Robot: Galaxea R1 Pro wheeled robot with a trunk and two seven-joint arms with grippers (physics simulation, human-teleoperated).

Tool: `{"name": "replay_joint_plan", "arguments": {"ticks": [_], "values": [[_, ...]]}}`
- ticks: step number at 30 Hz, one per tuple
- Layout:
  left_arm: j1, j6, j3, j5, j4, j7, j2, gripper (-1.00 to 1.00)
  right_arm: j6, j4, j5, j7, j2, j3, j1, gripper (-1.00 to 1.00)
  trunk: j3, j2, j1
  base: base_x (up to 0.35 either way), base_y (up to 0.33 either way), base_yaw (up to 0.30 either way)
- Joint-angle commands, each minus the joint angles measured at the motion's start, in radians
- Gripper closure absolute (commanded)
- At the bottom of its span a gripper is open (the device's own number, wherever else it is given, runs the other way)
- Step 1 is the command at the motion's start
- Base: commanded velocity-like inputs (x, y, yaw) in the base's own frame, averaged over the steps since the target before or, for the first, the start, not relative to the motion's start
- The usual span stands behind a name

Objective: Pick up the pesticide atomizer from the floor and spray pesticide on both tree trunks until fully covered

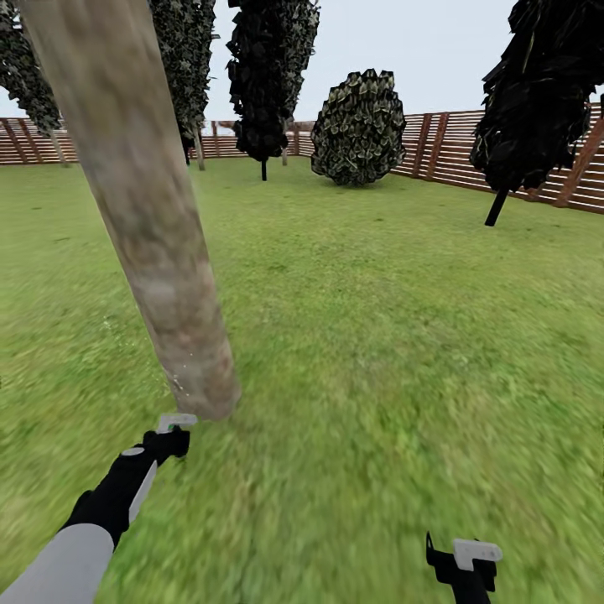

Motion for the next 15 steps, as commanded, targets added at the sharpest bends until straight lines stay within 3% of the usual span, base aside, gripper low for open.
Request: {"name": "replay_joint_plan", "arguments": {"ticks": [1,4,6,9,15], "values": [[0.000,0.002,-0.004,-0.003,-0.013,-0.001,-0.006,1.00,0.000,0.000,0.000,0.000,0.000,0.000,0.000,-1.00,0.000,0.000,0.000,-0.095,0.000,0.000],[-0.006,0.021,-0.021,-0.005,-0.040,-0.001,-0.013,1.00,0.001,0.000,0.000,0.000,0.000,0.000,0.000,-1.00,0.000,0.000,0.000,-0.042,0.000,0.000],[-0.012,0.108,-0.020,-0.002,-0.095,-0.001,-0.002,1.00,0.001,0.000,0.000,0.000,0.000,0.000,0.000,-1.00,0.000,0.000,0.000,-0.006,0.000,0.000],[-0.006,0.145,-0.022,0.001,-0.162,-0.002,0.024,1.00,0.001,0.000,0.001,0.000,0.000,0.000,0.000,-1.00,0.000,0.000,0.000,-0.001,0.000,0.000],[0.001,0.156,-0.028,0.001,-0.242,-0.003,0.005,1.00,0.001,0.000,0.001,0.000,0.000,0.000,0.000,-1.00,0.000,0.000,0.000,-0.174,0.000,0.000]]}}
